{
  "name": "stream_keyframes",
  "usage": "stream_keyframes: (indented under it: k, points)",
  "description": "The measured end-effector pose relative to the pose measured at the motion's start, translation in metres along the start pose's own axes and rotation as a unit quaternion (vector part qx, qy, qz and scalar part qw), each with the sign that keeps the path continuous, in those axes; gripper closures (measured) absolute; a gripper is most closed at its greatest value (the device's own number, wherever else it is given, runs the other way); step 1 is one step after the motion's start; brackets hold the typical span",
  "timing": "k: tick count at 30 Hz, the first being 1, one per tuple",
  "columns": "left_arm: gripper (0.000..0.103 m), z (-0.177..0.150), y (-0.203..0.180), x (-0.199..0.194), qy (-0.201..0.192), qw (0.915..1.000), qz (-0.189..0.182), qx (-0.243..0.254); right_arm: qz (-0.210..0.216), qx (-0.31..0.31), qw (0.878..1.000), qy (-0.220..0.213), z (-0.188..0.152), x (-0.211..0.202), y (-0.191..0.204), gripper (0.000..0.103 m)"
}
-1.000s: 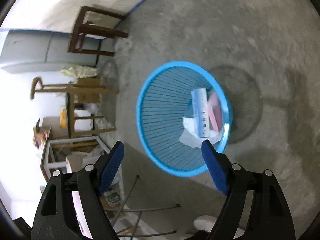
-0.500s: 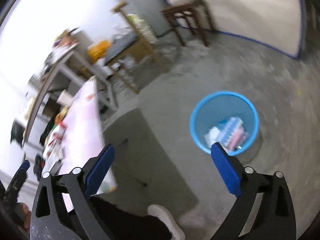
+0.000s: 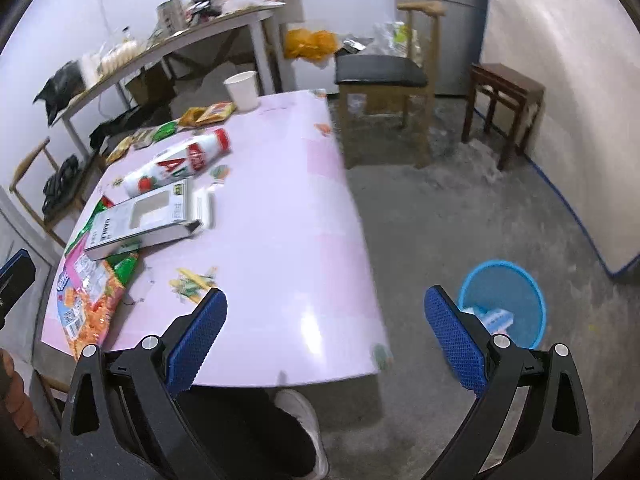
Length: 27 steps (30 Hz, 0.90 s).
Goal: Collect trash
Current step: 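Move both tools back to the table toward the white CABLE box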
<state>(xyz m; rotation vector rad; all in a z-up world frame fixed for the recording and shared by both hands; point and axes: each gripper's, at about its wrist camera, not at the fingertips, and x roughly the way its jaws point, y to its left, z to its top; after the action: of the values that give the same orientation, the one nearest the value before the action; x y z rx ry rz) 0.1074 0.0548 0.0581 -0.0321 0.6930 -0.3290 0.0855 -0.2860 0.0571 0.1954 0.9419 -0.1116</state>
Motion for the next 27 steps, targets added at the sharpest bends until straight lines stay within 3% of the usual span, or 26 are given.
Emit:
stream_keyframes:
  k: [7,11,16,27]
  points:
    - [0.006,0.001,0.049,-0.005,-0.011,0.9992,0.014,-0.035,-0.007,-0.034,0.999,-0.019,0.019,0.004,0.054,0.008]
    - [0.006,0.004,0.074,0.002,-0.008,0.9983,0.014,-0.056,0.041,-0.036,0.999,-0.008,0.032,0.014,0.08,0.008]
    - [0.006,0.009,0.102,0.008,-0.009,0.9968,0.021,-0.077,0.108,0.007,0.994,-0.009,0.045,0.027,0.103,0.008]
    - [0.006,0.018,0.147,0.028,0.001,0.9934,0.034,-0.11,0.148,0.064,0.985,0.056,0.064,0.063,0.124,0.008]
